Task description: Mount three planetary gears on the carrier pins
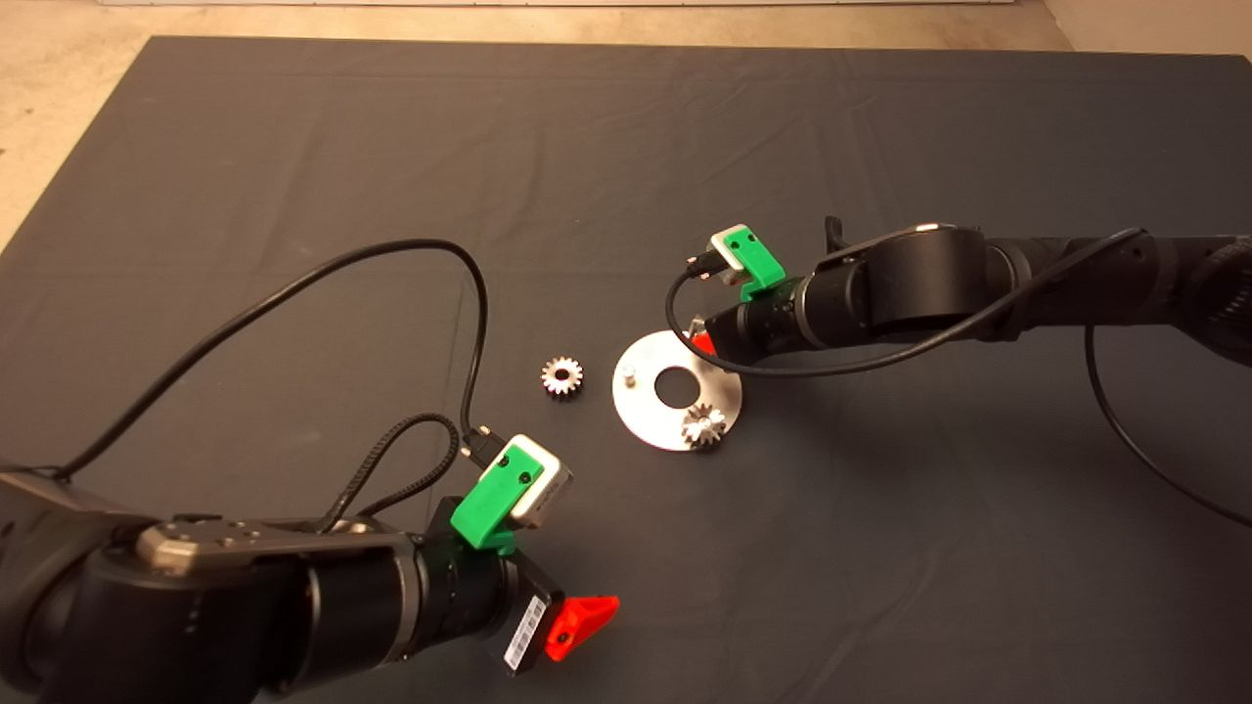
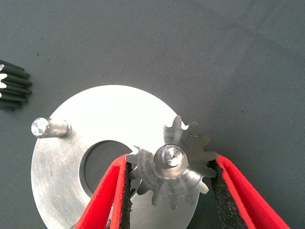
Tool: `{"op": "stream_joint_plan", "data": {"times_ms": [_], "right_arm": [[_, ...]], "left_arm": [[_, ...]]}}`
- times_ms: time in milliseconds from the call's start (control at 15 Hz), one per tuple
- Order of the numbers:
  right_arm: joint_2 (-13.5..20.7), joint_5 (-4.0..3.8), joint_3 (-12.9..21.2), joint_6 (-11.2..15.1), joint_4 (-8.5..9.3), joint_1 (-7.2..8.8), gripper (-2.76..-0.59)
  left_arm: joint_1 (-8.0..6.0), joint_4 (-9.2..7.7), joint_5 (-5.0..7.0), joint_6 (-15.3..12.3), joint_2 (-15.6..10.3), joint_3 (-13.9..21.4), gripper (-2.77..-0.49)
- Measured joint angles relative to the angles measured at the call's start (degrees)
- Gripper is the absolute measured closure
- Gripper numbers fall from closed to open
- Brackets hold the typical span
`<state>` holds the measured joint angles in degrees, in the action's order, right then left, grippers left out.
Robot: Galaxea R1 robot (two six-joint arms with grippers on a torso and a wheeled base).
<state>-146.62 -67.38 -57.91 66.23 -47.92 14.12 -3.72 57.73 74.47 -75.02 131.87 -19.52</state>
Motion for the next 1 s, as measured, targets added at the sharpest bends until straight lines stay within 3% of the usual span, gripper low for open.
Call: {"op": "stream_joint_plan", "data": {"times_ms": [133, 267, 600, 1000], "right_arm": [[0.45, -1.44, 1.22, 0.0, -0.01, 0.01, -1.0], [0.56, -2.18, 2.4, -0.02, 0.0, -0.01, -1.0], [0.56, -2.91, 2.45, -0.17, 0.0, 0.0, -1.0], [0.34, -2.85, 2.21, -1.74, 0.0, -0.01, -1.0]], "left_arm": [[0.0, -0.02, 0.02, 0.0, -0.02, 0.0, -2.64], [0.0, 0.0, 0.0, 0.0, -0.02, 0.0, -2.64], [-0.01, 0.0, 0.0, 0.0, -0.02, 0.0, -2.64], [0.0, -0.02, 0.0, 0.0, -0.03, 0.0, -2.64]]}}
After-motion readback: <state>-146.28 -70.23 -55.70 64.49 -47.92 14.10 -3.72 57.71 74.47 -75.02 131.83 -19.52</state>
